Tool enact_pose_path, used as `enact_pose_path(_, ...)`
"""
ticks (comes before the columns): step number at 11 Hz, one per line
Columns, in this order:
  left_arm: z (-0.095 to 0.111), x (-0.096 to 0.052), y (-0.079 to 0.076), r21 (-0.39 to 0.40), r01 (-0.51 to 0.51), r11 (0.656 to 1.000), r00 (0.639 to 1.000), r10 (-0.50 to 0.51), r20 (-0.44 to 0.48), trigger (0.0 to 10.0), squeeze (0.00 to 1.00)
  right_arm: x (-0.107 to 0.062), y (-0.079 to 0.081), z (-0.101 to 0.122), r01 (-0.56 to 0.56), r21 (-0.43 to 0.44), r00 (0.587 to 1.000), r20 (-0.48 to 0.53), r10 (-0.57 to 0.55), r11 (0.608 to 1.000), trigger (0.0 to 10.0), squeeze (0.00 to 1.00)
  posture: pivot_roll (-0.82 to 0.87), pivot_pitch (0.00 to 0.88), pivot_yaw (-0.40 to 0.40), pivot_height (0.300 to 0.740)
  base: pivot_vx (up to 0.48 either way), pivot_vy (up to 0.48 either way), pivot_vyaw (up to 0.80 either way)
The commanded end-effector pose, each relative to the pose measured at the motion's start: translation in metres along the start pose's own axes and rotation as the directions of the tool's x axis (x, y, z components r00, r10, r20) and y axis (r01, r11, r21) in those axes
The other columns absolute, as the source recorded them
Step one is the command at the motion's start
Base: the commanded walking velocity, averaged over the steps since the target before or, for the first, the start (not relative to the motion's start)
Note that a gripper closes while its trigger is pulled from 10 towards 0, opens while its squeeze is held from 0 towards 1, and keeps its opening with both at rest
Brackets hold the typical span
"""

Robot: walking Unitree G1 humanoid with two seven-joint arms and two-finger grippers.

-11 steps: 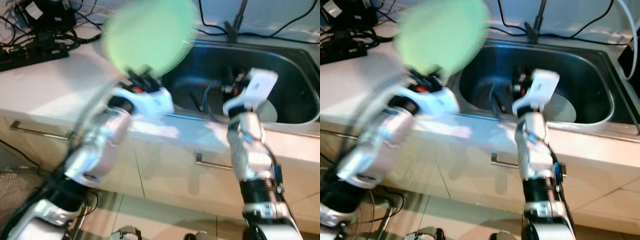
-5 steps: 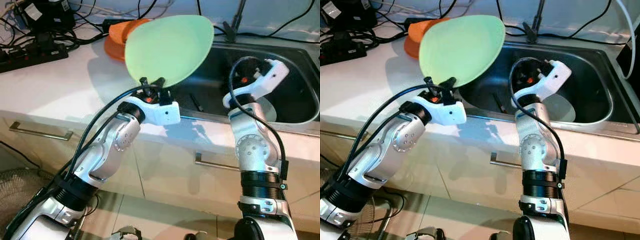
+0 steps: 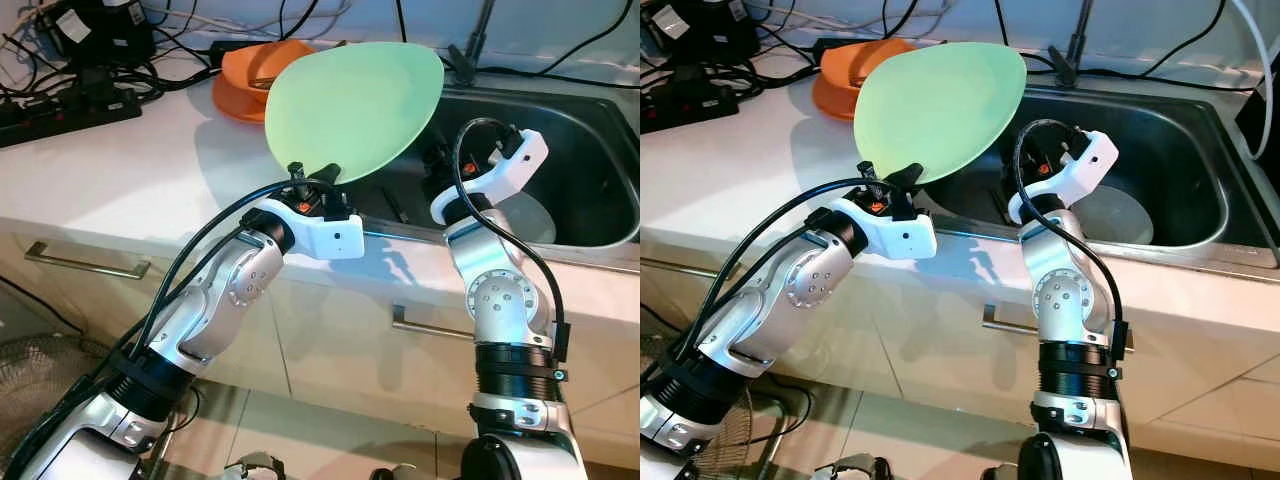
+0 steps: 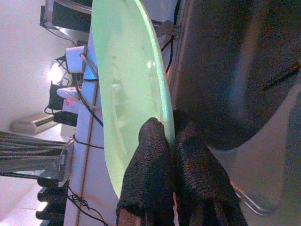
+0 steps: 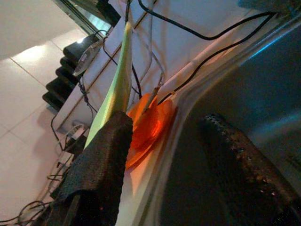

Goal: Kitchen organization

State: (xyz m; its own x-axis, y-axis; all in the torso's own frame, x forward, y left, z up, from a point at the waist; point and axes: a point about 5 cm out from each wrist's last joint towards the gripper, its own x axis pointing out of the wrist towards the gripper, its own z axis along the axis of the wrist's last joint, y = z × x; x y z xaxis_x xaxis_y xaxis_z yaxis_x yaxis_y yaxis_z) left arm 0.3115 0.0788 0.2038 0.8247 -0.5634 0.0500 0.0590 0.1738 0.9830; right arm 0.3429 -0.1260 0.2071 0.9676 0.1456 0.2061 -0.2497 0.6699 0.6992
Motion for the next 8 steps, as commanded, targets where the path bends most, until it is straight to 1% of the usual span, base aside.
enact_pose_path(1, 0.007, 0.002, 0.006, 0.021, -0.013, 1.000, 0.999, 0.012, 0.045, 10.0, 0.00, 0.001, 0.010, 0.005, -0.036, 0.032, 0.999, 0.014, 0.036, 0.999, 10.0, 0.00, 0.03, 0.015, 0.041, 0.740, 0.000, 0.000, 0.00)
enact_pose_path(2, 0.006, 0.002, 0.007, 0.016, -0.019, 1.000, 0.999, 0.018, 0.039, 10.0, 0.00, 0.001, 0.009, 0.006, -0.032, 0.046, 0.999, 0.018, 0.031, 0.998, 10.0, 0.00, 0.03, 0.016, 0.042, 0.740, 0.000, 0.000, 0.00)
enact_pose_path(3, 0.000, 0.003, 0.013, 0.018, -0.057, 0.998, 0.998, 0.057, 0.005, 10.0, 0.00, -0.001, 0.004, 0.010, -0.007, 0.025, 0.999, 0.034, 0.007, 1.000, 10.0, 0.00, 0.03, 0.016, 0.043, 0.740, 0.000, 0.000, 0.00)
enact_pose_path(4, -0.004, 0.003, 0.017, 0.027, -0.074, 0.997, 0.997, 0.075, -0.026, 10.0, 0.00, -0.002, -0.001, 0.012, 0.020, 0.024, 0.999, 0.047, -0.021, 1.000, 10.0, 0.00, 0.03, 0.019, 0.045, 0.740, 0.000, 0.000, 0.00)
enact_pose_path(6, -0.011, 0.003, 0.014, 0.031, -0.063, 0.998, 0.995, 0.065, -0.080, 10.0, 0.00, -0.004, -0.003, 0.016, 0.033, 0.033, 0.997, 0.069, -0.035, 0.999, 10.0, 0.00, 0.02, 0.029, 0.046, 0.740, 0.000, 0.000, 0.00)
enact_pose_path(8, -0.012, 0.003, 0.013, 0.025, -0.055, 0.998, 0.994, 0.057, -0.094, 10.0, 0.00, -0.004, -0.002, 0.018, 0.033, 0.043, 0.996, 0.075, -0.036, 0.999, 10.0, 0.00, 0.02, 0.034, 0.045, 0.740, 0.000, 0.000, 0.00)
